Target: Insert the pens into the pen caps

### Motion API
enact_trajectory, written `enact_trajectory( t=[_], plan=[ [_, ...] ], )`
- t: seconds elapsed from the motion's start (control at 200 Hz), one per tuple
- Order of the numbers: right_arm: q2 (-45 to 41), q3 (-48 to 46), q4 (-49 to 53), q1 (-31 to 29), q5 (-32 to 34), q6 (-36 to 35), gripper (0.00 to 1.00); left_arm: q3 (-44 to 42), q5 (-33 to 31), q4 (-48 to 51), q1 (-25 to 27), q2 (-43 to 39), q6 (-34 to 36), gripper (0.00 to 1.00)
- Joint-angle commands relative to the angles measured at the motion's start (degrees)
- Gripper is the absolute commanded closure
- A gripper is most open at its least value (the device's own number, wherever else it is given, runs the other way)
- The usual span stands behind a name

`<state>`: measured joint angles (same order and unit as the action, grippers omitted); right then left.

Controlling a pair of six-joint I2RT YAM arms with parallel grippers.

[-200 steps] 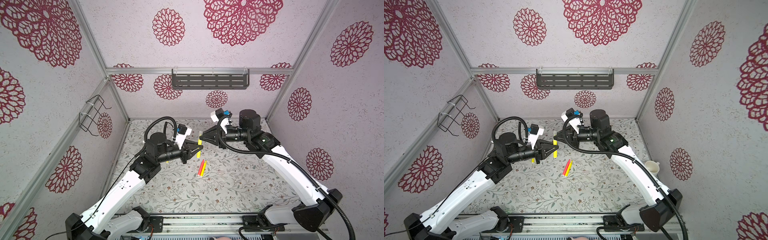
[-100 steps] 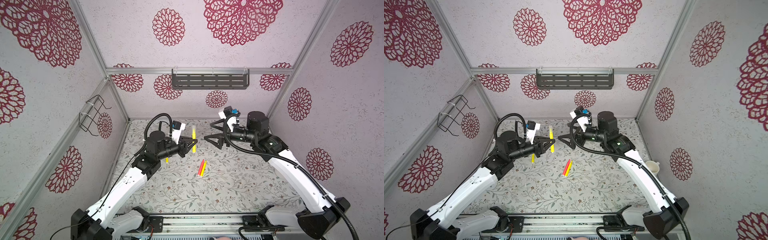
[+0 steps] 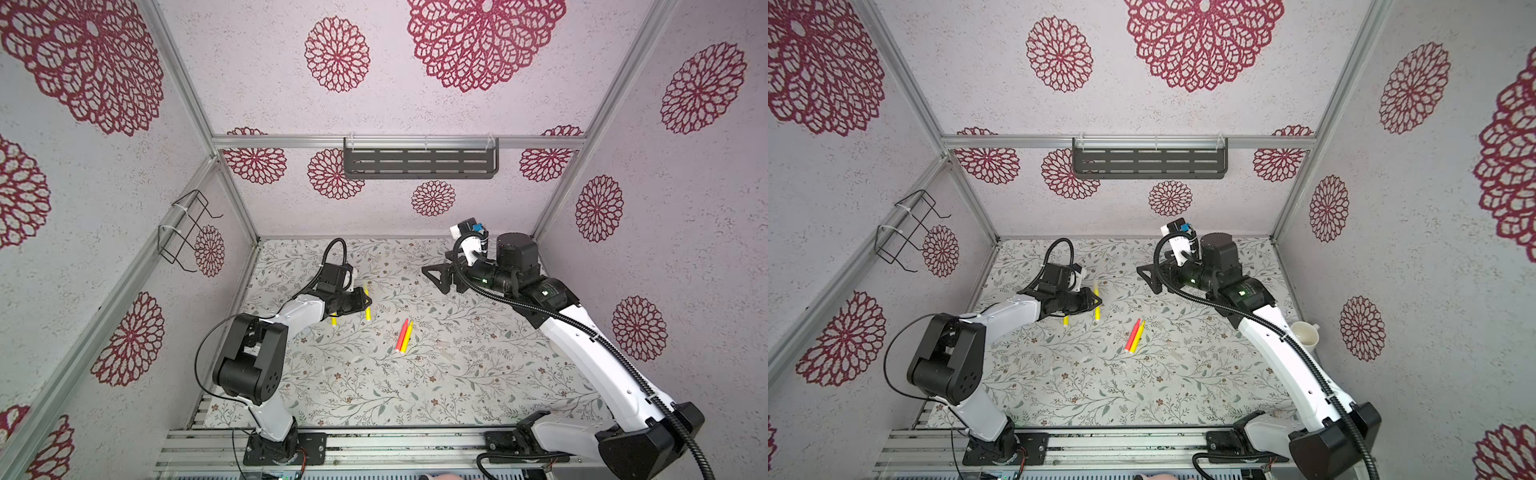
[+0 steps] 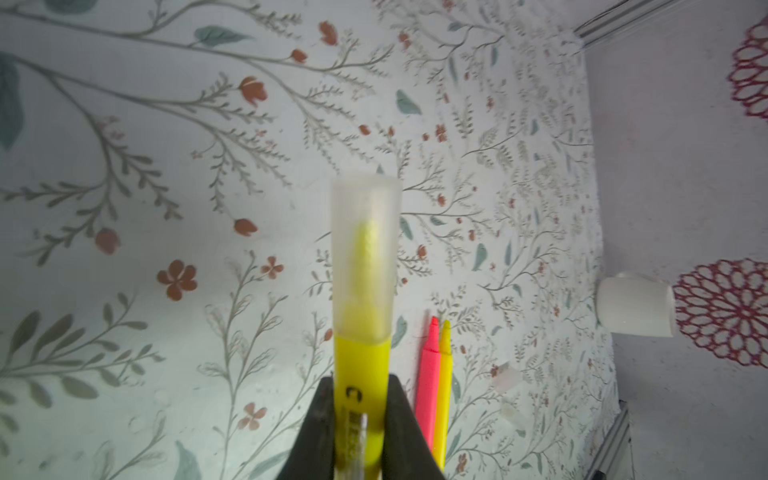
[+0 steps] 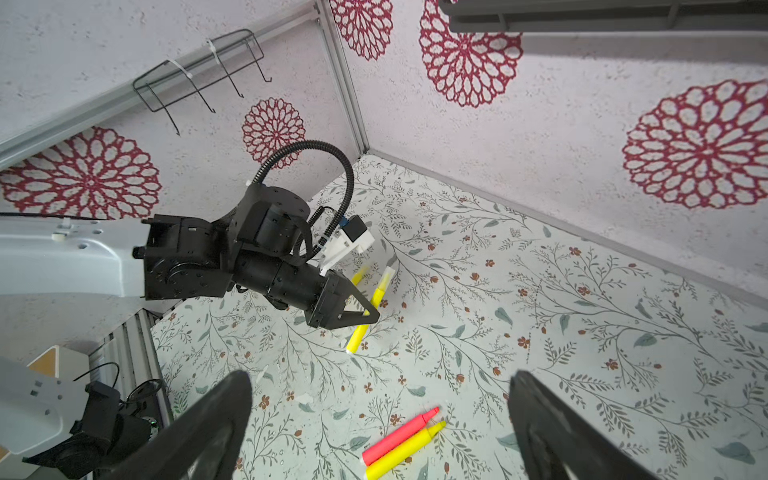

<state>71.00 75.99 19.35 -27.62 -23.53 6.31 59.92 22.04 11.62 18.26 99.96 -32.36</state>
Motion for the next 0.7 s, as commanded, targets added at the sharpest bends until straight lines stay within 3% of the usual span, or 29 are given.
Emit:
enact_trajectory(
  t=[0.0, 0.32, 0.535, 0.625, 0.695],
  plan=[
    [-2.2, 0.3, -2.2, 0.3, -0.3, 1.4, 0.01, 3.8, -4.4, 4.2, -0.1, 1.8, 1.3, 0.93],
    [-1.5, -1.8, -5.7, 0.3, -2.0, 2.9, 0.01, 10.9, -16.9, 15.4, -1.2, 10.7, 6.2, 0.91],
    [-2.2, -2.7, -6.5, 0.4, -2.2, 2.9, 0.01, 10.4, -18.0, 16.2, -3.2, 11.8, 6.2, 0.89],
    [-2.5, -2.8, -6.7, 0.3, -2.4, 3.0, 0.01, 10.8, -20.3, 17.9, -3.4, 11.9, 6.5, 0.82],
    [-2.7, -2.9, -6.7, 0.3, -2.4, 2.9, 0.01, 11.0, -20.8, 18.8, -3.5, 12.0, 6.5, 0.63]
  ],
)
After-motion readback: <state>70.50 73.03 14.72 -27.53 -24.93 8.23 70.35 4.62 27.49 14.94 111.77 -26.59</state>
